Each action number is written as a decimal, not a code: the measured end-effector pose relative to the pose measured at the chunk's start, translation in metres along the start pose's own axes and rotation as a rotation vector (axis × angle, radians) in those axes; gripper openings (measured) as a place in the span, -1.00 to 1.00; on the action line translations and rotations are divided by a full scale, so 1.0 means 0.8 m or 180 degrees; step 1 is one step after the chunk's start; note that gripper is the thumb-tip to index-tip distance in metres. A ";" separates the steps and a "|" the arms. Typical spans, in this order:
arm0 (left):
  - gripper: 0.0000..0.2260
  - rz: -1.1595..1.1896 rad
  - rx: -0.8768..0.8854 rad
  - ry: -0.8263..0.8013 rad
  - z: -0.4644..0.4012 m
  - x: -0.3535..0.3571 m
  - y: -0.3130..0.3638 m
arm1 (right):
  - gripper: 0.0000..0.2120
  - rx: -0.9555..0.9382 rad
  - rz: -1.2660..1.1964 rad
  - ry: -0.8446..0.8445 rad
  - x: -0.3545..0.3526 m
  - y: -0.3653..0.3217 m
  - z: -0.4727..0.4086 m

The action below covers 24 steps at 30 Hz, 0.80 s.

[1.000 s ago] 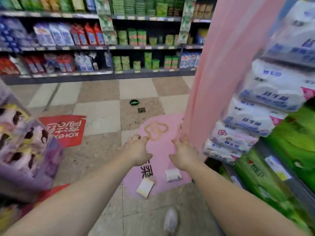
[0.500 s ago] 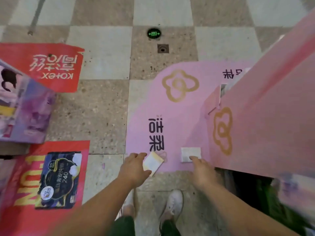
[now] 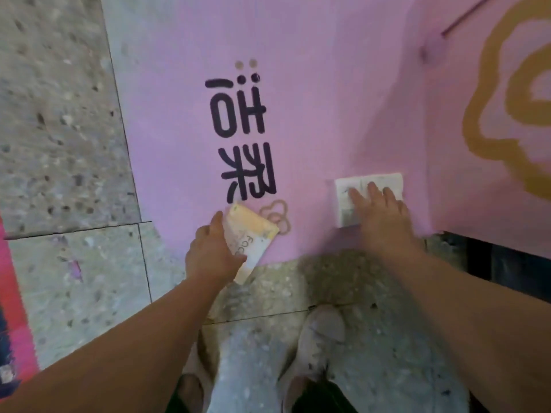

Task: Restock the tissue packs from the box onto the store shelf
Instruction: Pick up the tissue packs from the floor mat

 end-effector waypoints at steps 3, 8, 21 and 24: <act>-0.22 -0.0154 -0.0168 0.0216 -0.026 0.009 -0.005 | -0.41 0.0014 0.0188 0.0217 0.019 -0.009 -0.028; -0.47 0.0590 -0.0073 -0.0007 -0.021 -0.012 -0.007 | -0.44 0.0129 -0.0259 0.0240 -0.019 -0.027 -0.037; -0.70 0.2664 0.0418 -0.0935 0.265 -0.203 0.038 | -0.80 0.0568 -0.5868 -0.1979 -0.166 -0.134 0.226; -0.69 0.2748 0.0644 -0.1140 0.369 -0.248 0.059 | -0.75 0.0163 -0.6069 -0.1984 -0.255 -0.141 0.305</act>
Point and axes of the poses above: each hand's wrist, its own z-axis away from the middle knuckle, its own x-axis out of the palm, y = z × x, the point moved 9 cm from there along -z, towards the middle knuckle, and after that the axes turned 10 degrees about -y, right-handed, at the moved point
